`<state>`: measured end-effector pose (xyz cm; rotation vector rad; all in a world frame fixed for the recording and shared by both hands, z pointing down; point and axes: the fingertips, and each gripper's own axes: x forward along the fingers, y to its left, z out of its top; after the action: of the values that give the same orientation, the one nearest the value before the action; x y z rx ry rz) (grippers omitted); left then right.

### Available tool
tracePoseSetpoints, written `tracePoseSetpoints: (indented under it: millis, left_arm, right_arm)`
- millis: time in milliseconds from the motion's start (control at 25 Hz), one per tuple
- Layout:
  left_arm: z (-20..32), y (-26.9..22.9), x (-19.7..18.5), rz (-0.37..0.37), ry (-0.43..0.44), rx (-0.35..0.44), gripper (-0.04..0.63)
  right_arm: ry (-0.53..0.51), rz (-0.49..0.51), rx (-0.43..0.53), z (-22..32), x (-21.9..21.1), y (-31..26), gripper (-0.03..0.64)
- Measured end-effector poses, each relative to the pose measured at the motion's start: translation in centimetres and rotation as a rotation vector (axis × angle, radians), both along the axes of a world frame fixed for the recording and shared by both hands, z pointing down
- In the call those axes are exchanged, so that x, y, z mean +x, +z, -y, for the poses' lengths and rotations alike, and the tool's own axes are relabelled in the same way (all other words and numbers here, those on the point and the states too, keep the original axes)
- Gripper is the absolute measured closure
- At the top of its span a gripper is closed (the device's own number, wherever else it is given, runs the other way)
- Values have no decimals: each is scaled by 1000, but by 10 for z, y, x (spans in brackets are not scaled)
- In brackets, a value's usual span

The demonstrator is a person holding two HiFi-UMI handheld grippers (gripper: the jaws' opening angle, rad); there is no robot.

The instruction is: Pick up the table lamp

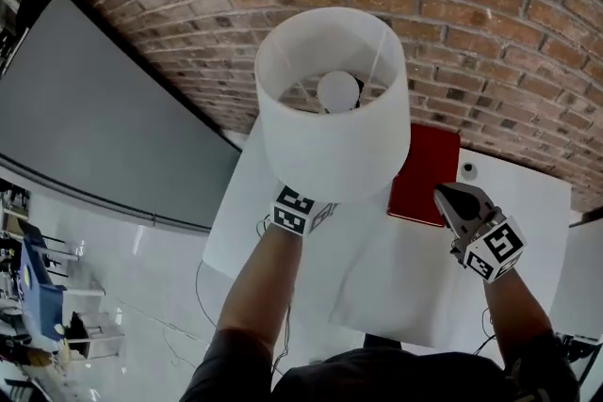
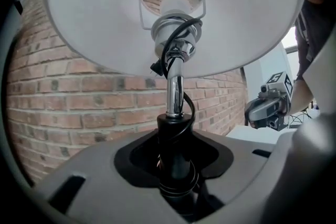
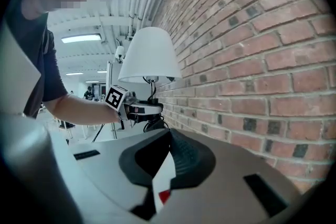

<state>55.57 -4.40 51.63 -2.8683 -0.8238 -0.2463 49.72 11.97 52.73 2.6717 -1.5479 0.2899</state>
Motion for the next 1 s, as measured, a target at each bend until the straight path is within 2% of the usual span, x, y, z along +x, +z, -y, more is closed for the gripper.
tracePoseSetpoints:
  millis: [280,440,600,720,1000]
  left_arm:
    - [112,-47,-84,-20,-170,18,450]
    - [188,-82,-157,-35,-329,10,449]
    - [258,-115,-247,-33,-468,11,449]
    - [304,-141,-320,-30,-567,20,449]
    - [396,-204,-514,-12,-824,48,449]
  right_arm:
    - [-172,-40,17,102,-42,-39,621]
    - [-300,-32,36,174,-80,-61,621]
    - [-431,-1,37,253,-132,-81,621]
    - [-523,-23,37,310,-182,-104,621]
    - [-793,-59,87,451,-330,-166,621]
